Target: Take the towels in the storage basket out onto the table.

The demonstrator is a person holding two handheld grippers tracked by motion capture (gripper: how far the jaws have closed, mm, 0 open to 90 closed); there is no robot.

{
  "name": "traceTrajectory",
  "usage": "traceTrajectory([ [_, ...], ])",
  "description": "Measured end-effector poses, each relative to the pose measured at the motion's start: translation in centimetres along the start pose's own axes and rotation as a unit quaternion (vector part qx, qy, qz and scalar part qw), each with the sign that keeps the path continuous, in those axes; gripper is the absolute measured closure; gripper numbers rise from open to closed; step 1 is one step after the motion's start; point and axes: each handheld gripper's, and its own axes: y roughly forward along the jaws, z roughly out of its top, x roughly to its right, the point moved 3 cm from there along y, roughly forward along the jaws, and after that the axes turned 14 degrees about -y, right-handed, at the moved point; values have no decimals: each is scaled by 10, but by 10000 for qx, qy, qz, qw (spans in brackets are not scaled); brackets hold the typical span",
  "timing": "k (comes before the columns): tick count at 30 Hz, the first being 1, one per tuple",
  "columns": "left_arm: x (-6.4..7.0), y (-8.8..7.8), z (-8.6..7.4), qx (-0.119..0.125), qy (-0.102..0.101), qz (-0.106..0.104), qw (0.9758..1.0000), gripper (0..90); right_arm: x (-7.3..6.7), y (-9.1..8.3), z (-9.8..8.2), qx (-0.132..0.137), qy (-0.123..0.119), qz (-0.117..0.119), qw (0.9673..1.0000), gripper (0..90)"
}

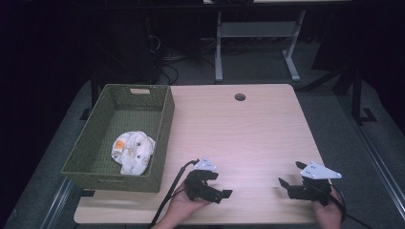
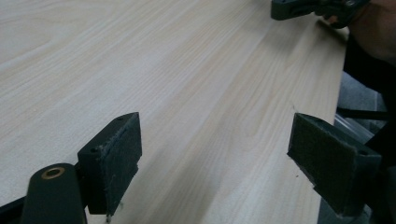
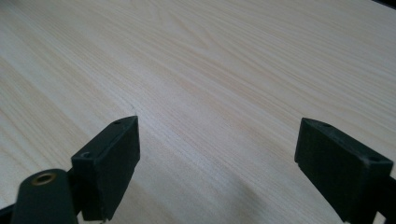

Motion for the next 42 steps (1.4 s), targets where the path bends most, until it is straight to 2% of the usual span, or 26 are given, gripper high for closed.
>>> traceTrajectory([
  [2,0,2,3,-114,-20,23,9999,160,0,-1,0,13,23,-9,10000,137],
  [4,0,1,7,-176,-10,156,9997,159,0,-1,-1,11,38,-17,10000,137],
  [7,-1,-2,15,-269,-93,123,9995,151,-1,0,-1,6,43,-5,10000,137],
  [9,-1,-4,22,-446,-87,221,9987,156,0,0,0,4,44,-17,10000,137],
  [11,-2,-6,29,-658,-183,113,9976,158,-1,0,2,14,40,-24,10000,137],
  [12,-2,-7,34,-688,-253,86,9973,158,-2,-1,3,32,40,-25,10000,137],
  [15,-5,-14,47,-746,-254,-7,9969,158,-4,0,3,13,10,9,10000,137],
  [18,-8,-28,64,-661,-215,-44,9976,158,-4,0,3,17,5,-4,10000,137],
  [24,-8,-47,78,-627,-63,-105,9980,158,-3,-2,3,79,24,-37,10000,137],
  [26,-10,-54,82,-615,17,-60,9981,158,-3,-2,4,91,22,-30,10000,137],
  [32,-17,-75,95,-563,-54,-206,9982,159,-5,-1,4,52,7,-11,10000,137],
  [34,-18,-82,99,-518,26,-109,9986,160,-4,-1,4,54,2,-21,10000,137],
  [36,-19,-90,102,-490,9,-172,9986,160,-4,-1,4,45,9,-13,10000,137],
  [38,-23,-97,105,-491,36,-122,9987,160,-5,0,4,39,-1,-4,10000,137],
  [42,-29,-109,110,-508,-91,-239,9984,160,-5,0,5,49,-28,-10,10000,137],
])
